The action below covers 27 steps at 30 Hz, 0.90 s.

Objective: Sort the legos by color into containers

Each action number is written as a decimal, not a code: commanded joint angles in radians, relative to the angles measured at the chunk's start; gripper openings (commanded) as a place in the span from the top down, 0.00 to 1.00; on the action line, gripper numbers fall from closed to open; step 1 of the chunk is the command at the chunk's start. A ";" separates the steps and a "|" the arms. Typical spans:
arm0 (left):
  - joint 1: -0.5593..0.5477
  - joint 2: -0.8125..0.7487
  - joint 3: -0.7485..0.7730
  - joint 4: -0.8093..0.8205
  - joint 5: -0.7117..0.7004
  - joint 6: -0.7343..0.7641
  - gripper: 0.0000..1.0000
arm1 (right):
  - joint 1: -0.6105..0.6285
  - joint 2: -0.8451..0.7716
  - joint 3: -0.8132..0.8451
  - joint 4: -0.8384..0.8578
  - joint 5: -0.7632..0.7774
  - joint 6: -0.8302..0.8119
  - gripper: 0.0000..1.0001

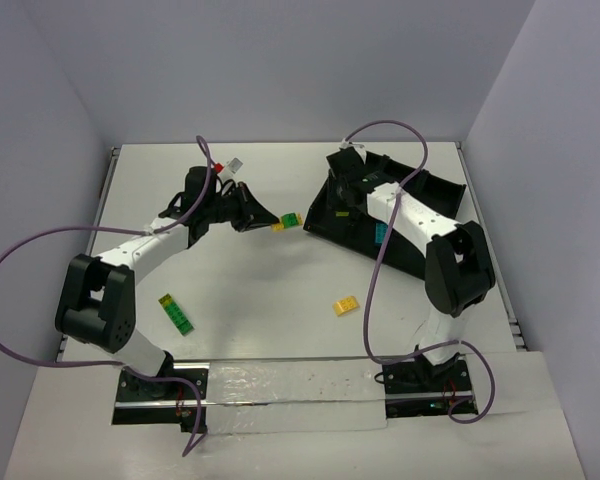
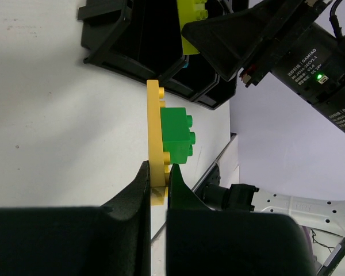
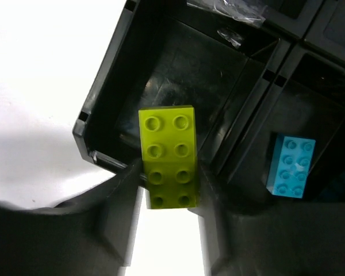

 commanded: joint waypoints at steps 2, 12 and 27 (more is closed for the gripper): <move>-0.006 -0.065 0.030 -0.001 -0.014 0.014 1.00 | -0.007 0.002 0.082 -0.008 0.014 -0.010 0.32; -0.006 -0.037 0.079 -0.051 0.037 0.062 1.00 | -0.002 -0.219 -0.057 0.078 -0.237 -0.046 0.36; -0.006 -0.064 0.052 -0.026 0.032 0.039 1.00 | 0.125 -0.263 -0.109 0.115 -0.561 -0.086 0.30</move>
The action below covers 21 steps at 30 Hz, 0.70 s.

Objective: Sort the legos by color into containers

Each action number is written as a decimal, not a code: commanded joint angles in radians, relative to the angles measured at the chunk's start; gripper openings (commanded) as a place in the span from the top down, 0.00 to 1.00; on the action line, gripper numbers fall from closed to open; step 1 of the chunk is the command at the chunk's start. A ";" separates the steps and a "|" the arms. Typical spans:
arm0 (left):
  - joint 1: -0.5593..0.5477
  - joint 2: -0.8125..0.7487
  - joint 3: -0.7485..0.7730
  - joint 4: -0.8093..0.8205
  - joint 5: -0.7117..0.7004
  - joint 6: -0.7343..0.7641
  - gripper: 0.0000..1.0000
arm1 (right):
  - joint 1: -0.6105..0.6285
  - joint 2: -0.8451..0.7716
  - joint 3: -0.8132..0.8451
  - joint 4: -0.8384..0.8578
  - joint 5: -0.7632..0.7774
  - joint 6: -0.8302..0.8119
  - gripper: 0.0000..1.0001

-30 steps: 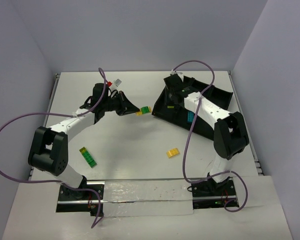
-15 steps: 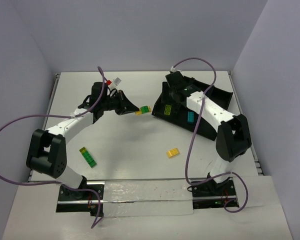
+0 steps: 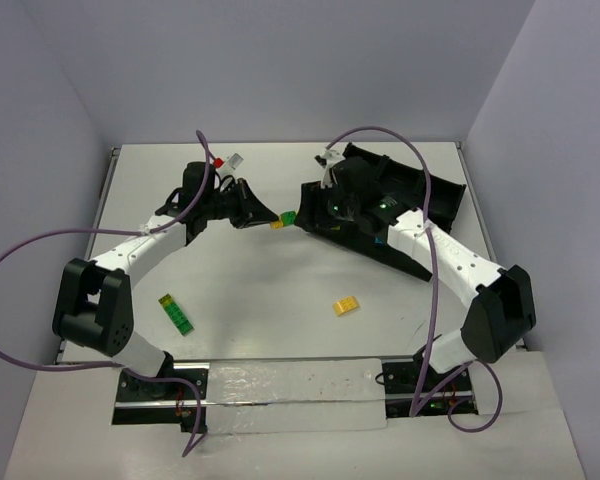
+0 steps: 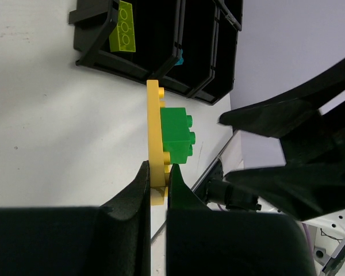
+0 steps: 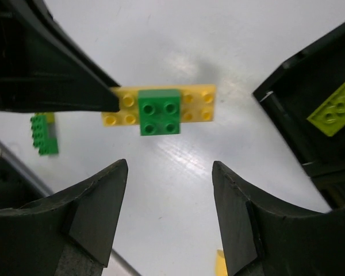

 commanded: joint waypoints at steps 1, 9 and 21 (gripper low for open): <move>-0.005 -0.042 0.011 0.041 0.019 -0.013 1.00 | 0.011 0.059 0.065 0.015 -0.074 -0.008 0.30; -0.005 -0.056 0.011 0.024 0.016 -0.004 1.00 | 0.023 0.119 0.107 0.032 -0.063 0.007 0.35; -0.005 -0.055 -0.002 0.025 0.023 -0.001 1.00 | 0.025 0.163 0.111 0.079 -0.089 0.020 0.46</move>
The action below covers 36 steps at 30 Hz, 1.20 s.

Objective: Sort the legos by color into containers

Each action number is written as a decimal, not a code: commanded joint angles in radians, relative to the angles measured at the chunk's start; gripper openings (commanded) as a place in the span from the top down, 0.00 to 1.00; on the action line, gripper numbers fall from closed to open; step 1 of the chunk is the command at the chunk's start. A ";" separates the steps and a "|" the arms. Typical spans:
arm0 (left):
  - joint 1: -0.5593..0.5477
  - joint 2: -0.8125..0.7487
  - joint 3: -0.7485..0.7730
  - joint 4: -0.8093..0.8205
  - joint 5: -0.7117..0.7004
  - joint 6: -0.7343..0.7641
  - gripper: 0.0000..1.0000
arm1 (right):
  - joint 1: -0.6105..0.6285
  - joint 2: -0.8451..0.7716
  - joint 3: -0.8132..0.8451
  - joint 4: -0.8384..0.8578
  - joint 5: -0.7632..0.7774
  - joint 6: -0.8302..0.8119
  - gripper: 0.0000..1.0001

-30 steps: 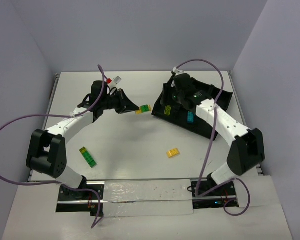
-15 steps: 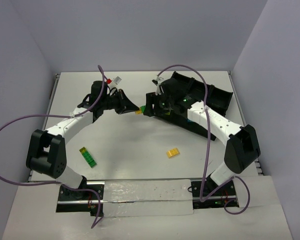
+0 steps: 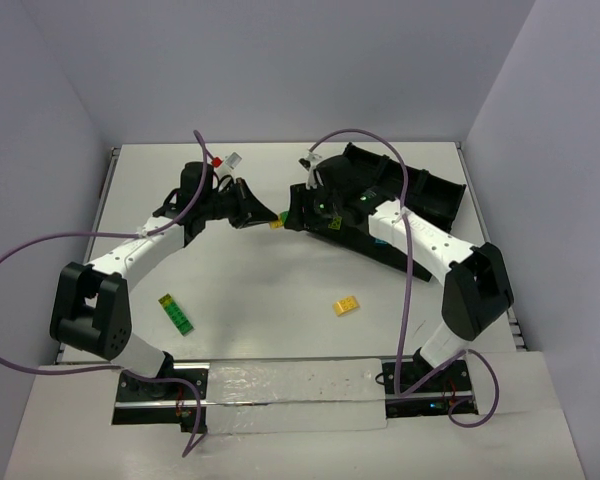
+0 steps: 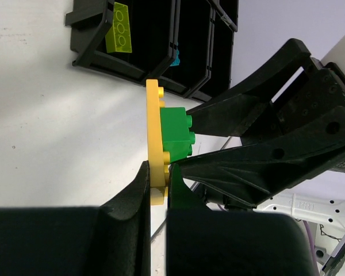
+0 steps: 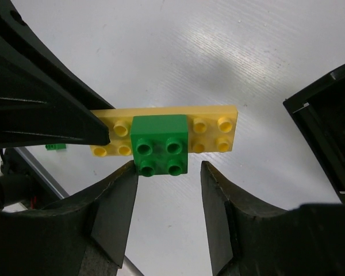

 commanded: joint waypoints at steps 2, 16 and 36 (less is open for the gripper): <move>-0.006 -0.031 0.007 0.018 0.020 0.008 1.00 | 0.012 0.019 0.057 0.051 -0.015 0.005 0.46; -0.007 -0.026 0.001 0.023 0.025 0.006 1.00 | 0.022 0.033 0.093 0.058 -0.026 0.011 0.47; 0.013 0.002 0.000 -0.038 -0.156 -0.048 1.00 | -0.070 -0.114 0.021 0.031 -0.009 0.109 1.00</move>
